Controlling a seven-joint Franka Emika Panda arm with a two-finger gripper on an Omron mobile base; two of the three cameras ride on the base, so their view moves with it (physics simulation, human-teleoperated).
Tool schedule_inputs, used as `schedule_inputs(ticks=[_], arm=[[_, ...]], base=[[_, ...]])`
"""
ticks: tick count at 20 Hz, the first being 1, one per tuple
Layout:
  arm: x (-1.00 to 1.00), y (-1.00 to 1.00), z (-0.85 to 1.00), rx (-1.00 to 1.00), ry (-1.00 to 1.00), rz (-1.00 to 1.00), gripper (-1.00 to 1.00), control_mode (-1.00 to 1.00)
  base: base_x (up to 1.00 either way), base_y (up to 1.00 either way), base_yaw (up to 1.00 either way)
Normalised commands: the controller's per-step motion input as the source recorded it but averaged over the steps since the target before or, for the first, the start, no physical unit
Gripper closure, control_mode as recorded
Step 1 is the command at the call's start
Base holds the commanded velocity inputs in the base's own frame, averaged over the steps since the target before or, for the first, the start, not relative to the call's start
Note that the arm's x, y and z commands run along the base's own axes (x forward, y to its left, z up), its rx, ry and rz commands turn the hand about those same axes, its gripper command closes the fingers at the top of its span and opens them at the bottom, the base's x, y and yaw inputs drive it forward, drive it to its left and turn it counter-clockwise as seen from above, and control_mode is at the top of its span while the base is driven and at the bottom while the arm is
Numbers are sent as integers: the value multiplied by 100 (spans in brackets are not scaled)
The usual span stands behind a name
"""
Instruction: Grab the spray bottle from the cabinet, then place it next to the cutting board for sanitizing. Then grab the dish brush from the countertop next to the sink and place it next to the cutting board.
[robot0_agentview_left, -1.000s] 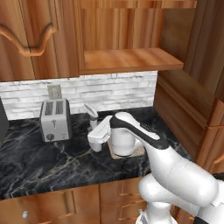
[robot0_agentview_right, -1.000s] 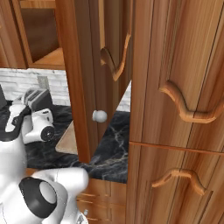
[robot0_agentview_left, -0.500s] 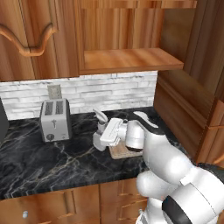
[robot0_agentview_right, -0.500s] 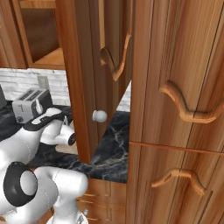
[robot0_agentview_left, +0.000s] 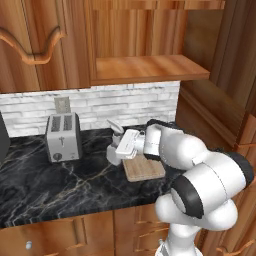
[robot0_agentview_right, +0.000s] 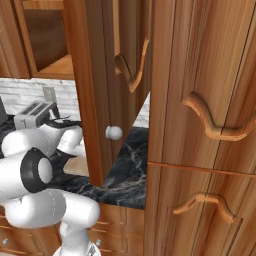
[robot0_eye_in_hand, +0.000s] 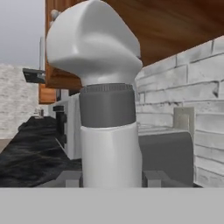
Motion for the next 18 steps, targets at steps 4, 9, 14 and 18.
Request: schedule_inputs(ticks=[4,9,14,18], arm=[[17,16,-11,-7,0,0,100,-100],[18,18,-21,-6,4,0,100,-100],[9,12,-30,-3,8,0,100,-100],[0,0,-29,0,1,0,100,-100]], base=[[0,0,0],[0,0,0],[0,0,0],[0,0,0]])
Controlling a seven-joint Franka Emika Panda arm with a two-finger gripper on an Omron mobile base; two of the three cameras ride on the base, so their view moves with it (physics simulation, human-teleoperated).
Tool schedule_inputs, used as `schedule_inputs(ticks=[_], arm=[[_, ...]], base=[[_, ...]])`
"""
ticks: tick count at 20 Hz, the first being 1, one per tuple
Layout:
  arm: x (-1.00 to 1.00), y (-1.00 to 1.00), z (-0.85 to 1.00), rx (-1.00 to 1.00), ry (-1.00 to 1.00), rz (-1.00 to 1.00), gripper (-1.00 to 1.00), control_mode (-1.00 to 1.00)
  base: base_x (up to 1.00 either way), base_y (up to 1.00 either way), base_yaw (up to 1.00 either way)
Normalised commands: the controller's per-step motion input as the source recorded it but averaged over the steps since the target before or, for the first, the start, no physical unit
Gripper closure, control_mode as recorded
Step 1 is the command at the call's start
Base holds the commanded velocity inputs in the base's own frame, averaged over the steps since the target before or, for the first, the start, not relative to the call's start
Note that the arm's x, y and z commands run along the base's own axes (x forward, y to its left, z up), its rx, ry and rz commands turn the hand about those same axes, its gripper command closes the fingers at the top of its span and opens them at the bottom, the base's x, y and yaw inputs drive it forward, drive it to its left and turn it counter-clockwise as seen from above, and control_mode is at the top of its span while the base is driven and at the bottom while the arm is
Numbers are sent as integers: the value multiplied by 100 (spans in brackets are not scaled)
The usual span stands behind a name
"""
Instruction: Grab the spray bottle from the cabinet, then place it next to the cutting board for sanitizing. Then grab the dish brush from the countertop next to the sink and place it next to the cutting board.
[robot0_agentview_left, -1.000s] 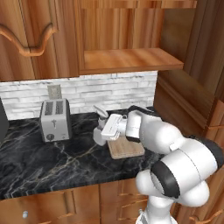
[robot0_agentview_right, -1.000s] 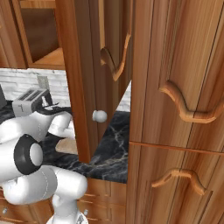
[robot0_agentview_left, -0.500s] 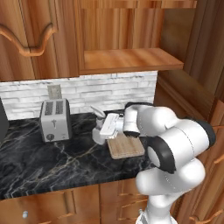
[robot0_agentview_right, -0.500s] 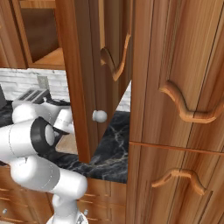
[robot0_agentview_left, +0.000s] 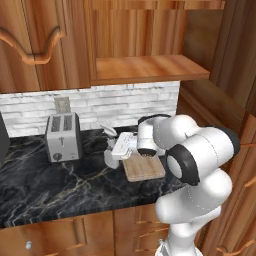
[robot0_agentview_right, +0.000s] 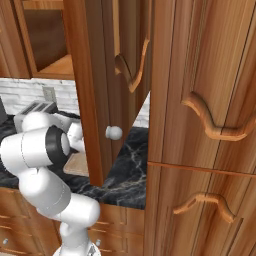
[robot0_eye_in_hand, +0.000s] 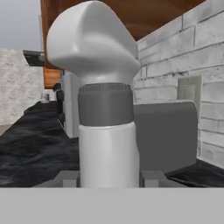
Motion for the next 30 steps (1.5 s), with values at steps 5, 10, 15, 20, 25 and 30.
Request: schedule_inputs(ticks=[5,10,15,20,25,30], arm=[[0,0,-33,0,-1,0,100,-100],[0,0,-41,0,-1,0,-100,-100],[-1,0,-4,0,0,0,-100,-100],[-12,-11,0,0,0,0,-100,-100],[-31,-23,0,0,0,0,-100,-100],[-26,-13,3,1,0,-1,-100,-100]], base=[[0,0,0],[0,0,0],[0,0,0],[0,0,0],[0,0,0],[0,0,0]])
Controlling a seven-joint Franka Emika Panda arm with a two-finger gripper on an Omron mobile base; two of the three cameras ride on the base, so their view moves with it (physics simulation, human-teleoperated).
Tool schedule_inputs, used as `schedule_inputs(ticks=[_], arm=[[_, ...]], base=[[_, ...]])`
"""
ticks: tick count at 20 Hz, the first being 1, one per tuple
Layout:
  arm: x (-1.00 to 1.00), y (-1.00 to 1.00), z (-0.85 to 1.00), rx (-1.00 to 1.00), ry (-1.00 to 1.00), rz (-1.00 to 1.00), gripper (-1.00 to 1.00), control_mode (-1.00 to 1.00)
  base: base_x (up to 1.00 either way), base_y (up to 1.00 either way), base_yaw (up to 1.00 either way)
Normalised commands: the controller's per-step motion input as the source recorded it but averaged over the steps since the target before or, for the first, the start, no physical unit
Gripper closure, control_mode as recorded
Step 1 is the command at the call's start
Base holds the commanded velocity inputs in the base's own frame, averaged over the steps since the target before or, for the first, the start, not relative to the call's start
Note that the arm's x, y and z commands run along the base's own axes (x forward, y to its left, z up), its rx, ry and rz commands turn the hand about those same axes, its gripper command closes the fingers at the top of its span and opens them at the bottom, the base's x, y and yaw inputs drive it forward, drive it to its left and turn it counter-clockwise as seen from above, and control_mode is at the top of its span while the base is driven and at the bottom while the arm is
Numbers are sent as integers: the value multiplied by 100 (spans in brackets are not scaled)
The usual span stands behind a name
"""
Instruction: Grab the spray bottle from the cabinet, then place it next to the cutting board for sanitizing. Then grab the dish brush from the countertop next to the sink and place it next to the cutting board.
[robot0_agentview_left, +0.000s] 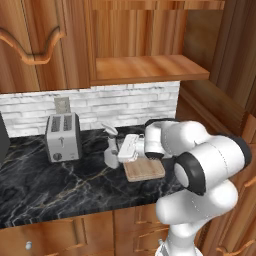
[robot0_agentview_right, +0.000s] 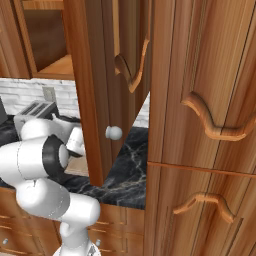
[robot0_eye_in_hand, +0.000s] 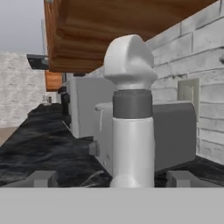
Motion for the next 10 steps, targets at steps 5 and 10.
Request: schedule_inputs(ticks=[5,10], arm=[[-52,-11,36,1,-1,-3,-100,-100],[-73,-21,66,1,0,-9,-100,-100]], base=[[0,0,0],[0,0,0]])
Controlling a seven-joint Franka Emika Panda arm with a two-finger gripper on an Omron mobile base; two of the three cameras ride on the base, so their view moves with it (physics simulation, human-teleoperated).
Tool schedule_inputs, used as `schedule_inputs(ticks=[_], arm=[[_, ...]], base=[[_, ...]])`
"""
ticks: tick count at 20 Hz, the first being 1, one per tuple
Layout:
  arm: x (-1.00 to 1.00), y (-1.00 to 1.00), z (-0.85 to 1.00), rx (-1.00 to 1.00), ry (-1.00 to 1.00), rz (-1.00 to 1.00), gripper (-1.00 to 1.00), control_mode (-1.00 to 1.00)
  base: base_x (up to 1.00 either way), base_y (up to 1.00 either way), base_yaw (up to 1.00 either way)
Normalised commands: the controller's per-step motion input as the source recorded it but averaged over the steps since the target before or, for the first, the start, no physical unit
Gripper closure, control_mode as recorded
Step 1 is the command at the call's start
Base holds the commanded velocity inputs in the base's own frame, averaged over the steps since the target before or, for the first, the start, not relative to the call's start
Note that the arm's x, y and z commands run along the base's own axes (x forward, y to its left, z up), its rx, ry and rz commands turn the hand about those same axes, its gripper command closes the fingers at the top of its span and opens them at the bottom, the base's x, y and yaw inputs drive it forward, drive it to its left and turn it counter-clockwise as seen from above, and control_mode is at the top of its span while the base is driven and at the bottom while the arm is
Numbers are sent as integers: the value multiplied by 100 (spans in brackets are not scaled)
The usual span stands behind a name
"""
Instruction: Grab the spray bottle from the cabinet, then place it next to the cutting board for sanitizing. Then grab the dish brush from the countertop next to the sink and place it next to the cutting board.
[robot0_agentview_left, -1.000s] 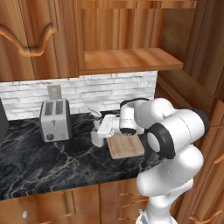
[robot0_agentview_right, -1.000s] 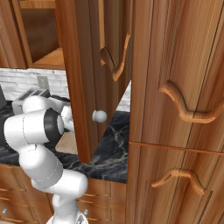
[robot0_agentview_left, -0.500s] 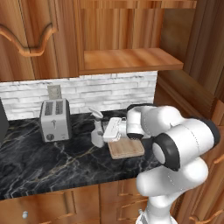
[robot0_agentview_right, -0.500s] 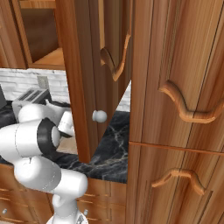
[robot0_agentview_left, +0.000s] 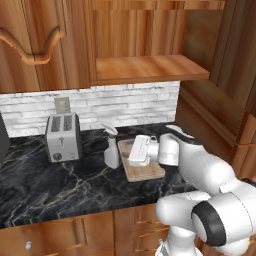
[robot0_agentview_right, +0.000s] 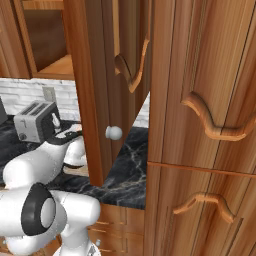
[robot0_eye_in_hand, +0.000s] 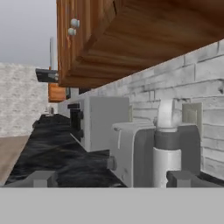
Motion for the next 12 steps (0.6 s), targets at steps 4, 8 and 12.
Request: schedule_inputs(ticks=[4,8,12], arm=[[-48,-1,94,0,7,-11,-100,-100],[-33,0,100,0,15,-11,-100,-100],[-53,-17,100,-1,27,-10,-100,-100]], base=[[0,0,0],[0,0,0],[0,0,0]])
